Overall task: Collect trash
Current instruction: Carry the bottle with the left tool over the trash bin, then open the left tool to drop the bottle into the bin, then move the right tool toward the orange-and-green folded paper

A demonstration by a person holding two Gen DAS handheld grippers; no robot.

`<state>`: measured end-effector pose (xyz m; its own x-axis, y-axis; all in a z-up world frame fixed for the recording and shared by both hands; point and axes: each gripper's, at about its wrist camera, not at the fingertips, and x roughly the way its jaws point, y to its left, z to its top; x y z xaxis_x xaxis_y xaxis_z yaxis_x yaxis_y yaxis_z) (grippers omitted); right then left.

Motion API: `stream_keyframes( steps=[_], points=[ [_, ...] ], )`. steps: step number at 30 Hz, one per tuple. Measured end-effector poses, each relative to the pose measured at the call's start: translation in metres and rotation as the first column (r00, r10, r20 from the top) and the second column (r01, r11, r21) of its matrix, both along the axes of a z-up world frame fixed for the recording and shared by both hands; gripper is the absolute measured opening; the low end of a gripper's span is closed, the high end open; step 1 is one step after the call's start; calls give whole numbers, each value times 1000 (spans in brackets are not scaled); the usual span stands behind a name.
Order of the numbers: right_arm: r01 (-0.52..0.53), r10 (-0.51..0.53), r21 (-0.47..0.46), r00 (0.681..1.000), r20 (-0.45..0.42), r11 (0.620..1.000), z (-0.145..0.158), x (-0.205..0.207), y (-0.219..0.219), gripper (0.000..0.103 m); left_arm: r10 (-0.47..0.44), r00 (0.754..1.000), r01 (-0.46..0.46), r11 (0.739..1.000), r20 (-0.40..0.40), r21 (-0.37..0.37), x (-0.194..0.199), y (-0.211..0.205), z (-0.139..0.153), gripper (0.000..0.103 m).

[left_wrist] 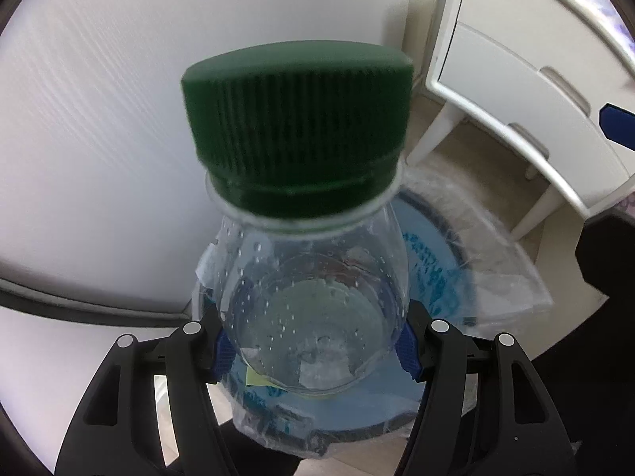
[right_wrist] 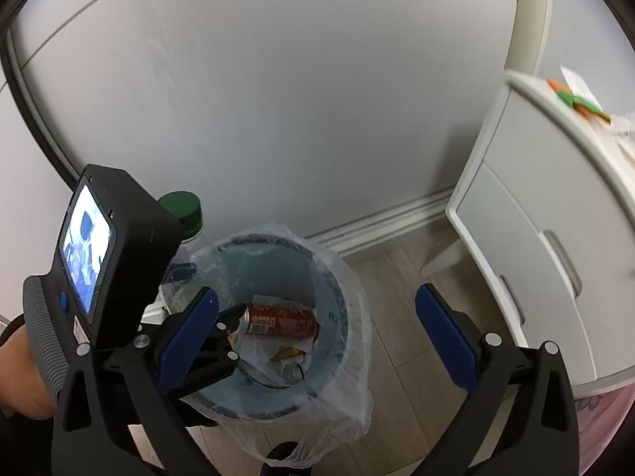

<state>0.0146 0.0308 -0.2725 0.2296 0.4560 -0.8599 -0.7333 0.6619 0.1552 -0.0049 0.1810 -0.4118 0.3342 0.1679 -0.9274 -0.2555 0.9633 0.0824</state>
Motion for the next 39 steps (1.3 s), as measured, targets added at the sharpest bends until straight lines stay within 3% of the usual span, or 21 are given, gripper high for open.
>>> stream_keyframes(
  steps=[3,5,15,20,39],
  points=[
    [4,-4,-30,1000,-12,1000,-13,2,1,97,7,1000,-7,1000,-28,9,1,0,-10,64],
    [-7,7,-45,1000,3,999,-16,2,3,97,14,1000,-14,1000,-25,27,2,-1,-13,79],
    [-5,5,-25,1000,-2,1000,-14,2,1,97,23,999,-21,999,-37,49,-10,-3,-12,86],
    [2,-1,-12,1000,22,1000,-3,-2,-3,97,19,1000,-18,999,-18,48,-22,-3,12,96],
    [184,-190,67,977,95,981,98,-2,-67,97,-82,983,60,989,163,134,-24,-37,121,97]
  ],
)
